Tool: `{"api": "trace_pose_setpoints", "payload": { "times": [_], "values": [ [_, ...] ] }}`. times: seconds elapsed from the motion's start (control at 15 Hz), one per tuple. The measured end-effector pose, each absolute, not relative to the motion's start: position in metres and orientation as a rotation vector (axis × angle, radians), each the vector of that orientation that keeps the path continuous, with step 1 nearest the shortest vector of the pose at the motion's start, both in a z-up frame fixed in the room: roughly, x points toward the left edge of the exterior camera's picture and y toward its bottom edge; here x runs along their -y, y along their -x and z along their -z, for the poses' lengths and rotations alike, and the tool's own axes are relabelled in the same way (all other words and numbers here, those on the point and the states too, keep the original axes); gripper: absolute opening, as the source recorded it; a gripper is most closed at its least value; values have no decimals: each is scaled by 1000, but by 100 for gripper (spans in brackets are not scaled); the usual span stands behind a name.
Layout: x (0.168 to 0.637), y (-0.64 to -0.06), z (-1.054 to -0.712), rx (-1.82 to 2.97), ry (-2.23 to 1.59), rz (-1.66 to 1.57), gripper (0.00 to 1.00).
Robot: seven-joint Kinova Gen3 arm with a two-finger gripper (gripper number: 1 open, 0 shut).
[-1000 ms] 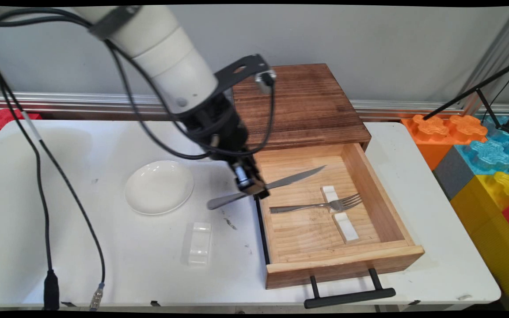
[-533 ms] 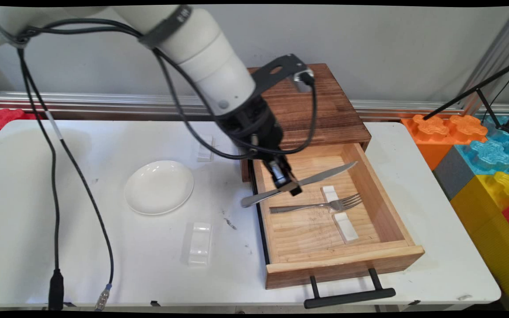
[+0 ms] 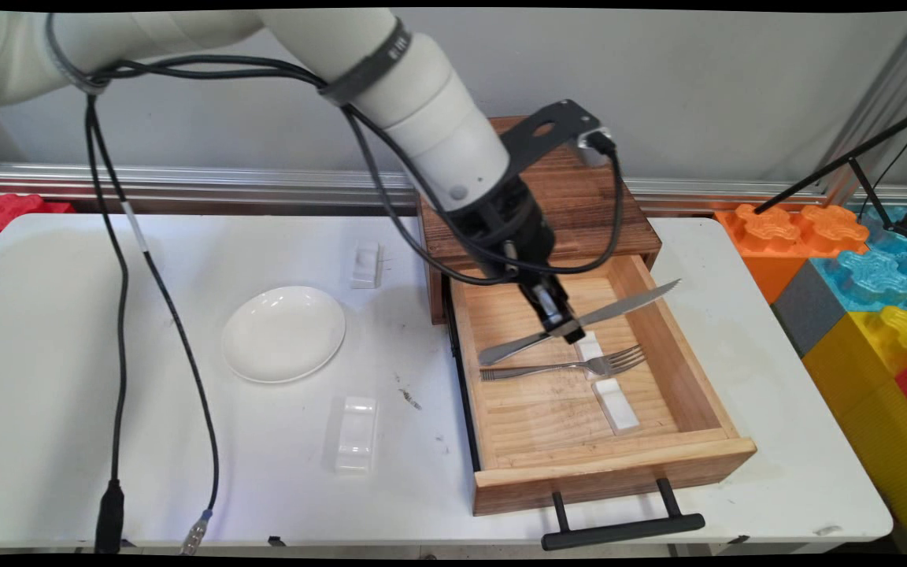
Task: Place the picked object into the drawer
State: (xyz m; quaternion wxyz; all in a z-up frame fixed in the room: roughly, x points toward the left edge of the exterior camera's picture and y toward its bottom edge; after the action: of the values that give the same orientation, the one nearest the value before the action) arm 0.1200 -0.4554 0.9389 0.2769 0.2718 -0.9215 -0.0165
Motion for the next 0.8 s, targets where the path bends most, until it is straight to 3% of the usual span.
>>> {"api": "trace_pose_setpoints", "payload": {
  "times": [0.8],
  "values": [
    [476,-80,-911,2430,-715,31,0]
  ]
}}
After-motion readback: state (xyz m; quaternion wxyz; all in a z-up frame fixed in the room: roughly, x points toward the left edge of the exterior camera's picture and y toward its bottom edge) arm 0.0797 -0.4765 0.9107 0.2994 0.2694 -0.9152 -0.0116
